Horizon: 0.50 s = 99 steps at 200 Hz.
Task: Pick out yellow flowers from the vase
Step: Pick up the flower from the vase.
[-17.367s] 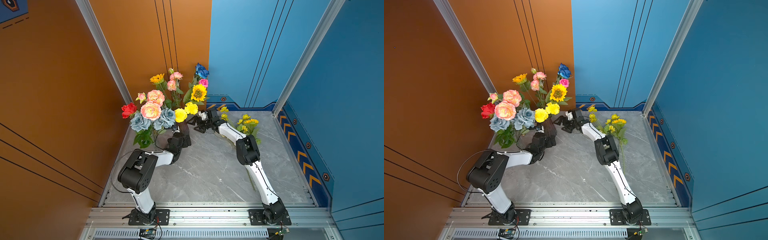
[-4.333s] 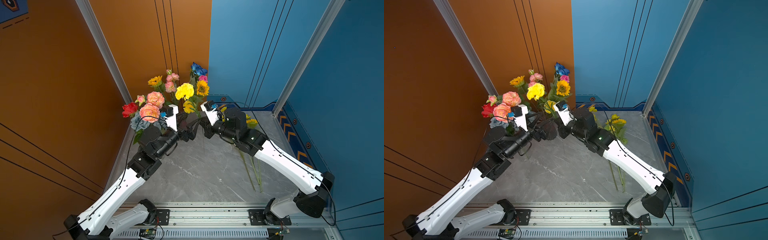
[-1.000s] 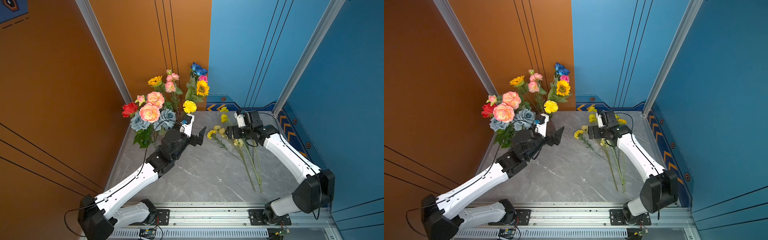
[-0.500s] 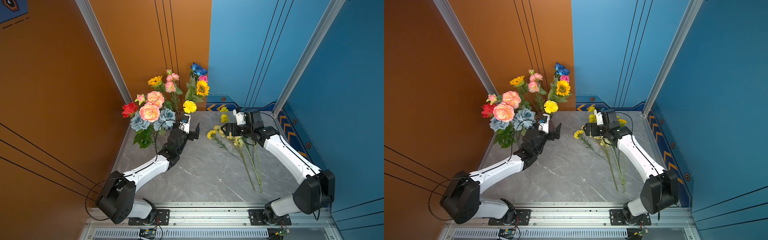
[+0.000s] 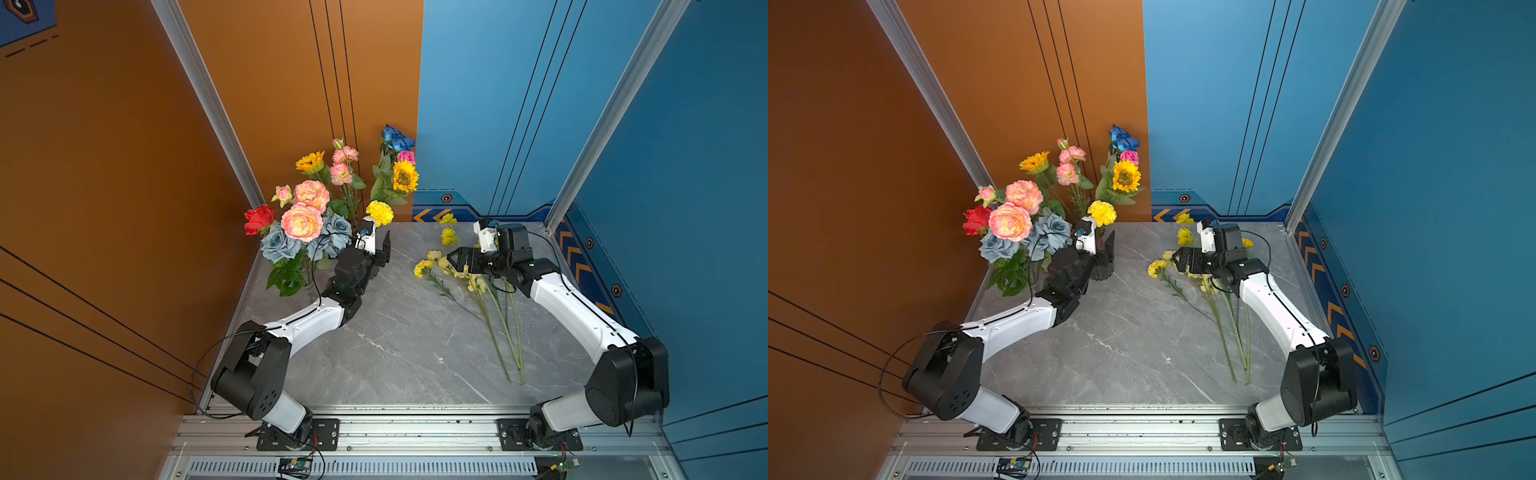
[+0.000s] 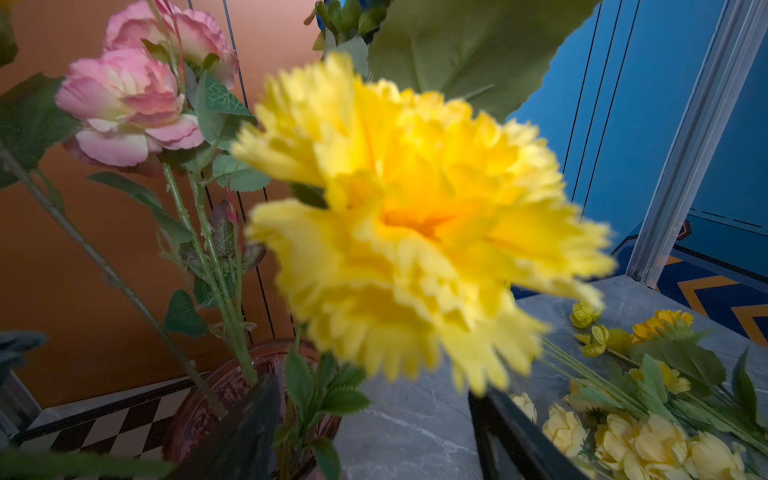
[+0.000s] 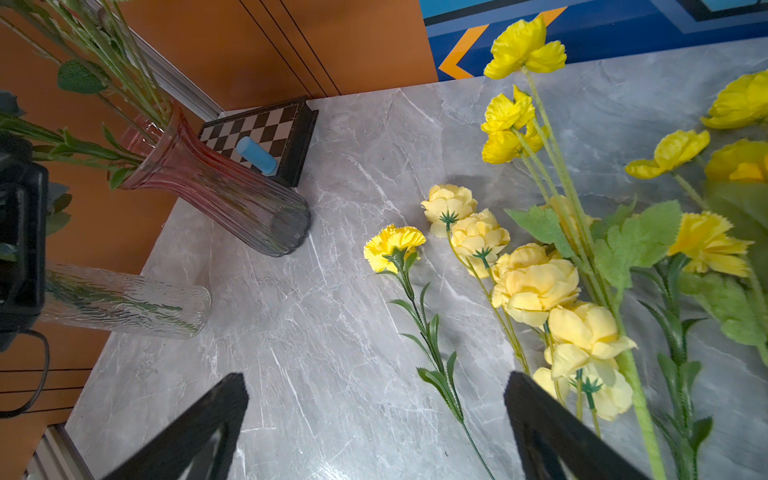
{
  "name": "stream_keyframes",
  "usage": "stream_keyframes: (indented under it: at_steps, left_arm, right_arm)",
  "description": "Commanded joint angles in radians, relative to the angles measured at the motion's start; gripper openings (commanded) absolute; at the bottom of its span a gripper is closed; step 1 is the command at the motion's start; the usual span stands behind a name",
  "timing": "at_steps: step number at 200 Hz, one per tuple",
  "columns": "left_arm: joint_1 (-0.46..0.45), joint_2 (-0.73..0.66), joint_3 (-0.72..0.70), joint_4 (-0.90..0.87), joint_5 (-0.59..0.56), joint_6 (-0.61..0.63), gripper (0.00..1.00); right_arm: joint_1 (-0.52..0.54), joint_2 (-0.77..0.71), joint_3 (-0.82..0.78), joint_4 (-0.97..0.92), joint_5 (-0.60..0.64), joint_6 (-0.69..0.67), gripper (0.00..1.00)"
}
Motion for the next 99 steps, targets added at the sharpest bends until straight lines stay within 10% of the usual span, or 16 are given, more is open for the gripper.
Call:
stream_keyframes:
  at_steps: [1,99]
  left_arm:
    - [0.005,0.013,0.032,0.038,0.012,0.019,0.65]
    - [0.021,0.053,0.092,0.048,-0.018,0.044,0.46]
  right_arm:
    - [-0.004,-0.024,-0.013,0.039,-0.031,0.023,1.00]
    - [-0.002,-0.063,-0.041,0.061,-0.051,0.049,1.00]
